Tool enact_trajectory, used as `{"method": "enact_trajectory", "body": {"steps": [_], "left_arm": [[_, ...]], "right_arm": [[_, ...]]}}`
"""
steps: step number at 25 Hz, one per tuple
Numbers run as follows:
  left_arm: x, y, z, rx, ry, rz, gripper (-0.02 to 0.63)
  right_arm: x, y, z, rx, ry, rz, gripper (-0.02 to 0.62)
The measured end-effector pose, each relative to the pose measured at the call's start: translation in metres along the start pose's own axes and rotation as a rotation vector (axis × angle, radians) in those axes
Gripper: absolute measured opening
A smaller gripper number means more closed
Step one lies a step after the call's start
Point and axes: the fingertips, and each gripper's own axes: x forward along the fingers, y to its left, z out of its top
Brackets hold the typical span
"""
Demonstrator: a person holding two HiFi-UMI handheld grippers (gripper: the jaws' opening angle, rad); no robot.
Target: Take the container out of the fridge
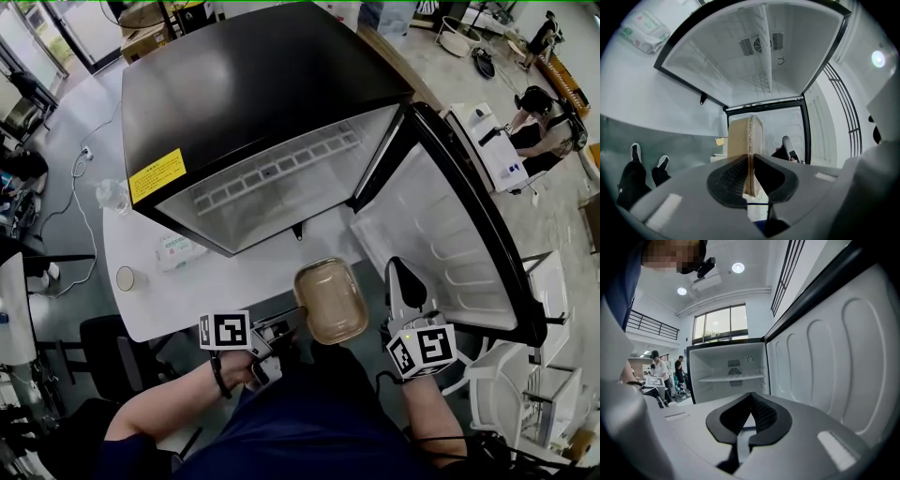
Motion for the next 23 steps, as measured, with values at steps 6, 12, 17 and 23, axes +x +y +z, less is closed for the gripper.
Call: {"method": "enact_trajectory", "body": {"steps": [6, 12, 17, 23], "left_arm": [[0.0013, -0.0012, 0.0018, 0.017, 0.0, 0.0, 0.046], [0.0027, -0.0012, 0.0013, 0.015, 0.0, -0.004, 0.046], [0.0033, -0.0003, 0.0014, 0.008, 0.0, -0.002, 0.046], [0.0046, -0.0019, 0.0043, 0.004, -0.003, -0.008, 0.046]], "right_arm": [[0.0, 0.0, 0.0017, 0.001, -0.007, 0.002, 0.006], [0.0014, -0.0003, -0.0029, 0.006, 0.005, 0.003, 0.006], [0.0038, -0.0003, -0.002, 0.005, 0.006, 0.006, 0.006], [0.0064, -0.0005, -0.0033, 0.004, 0.013, 0.012, 0.006]]}}
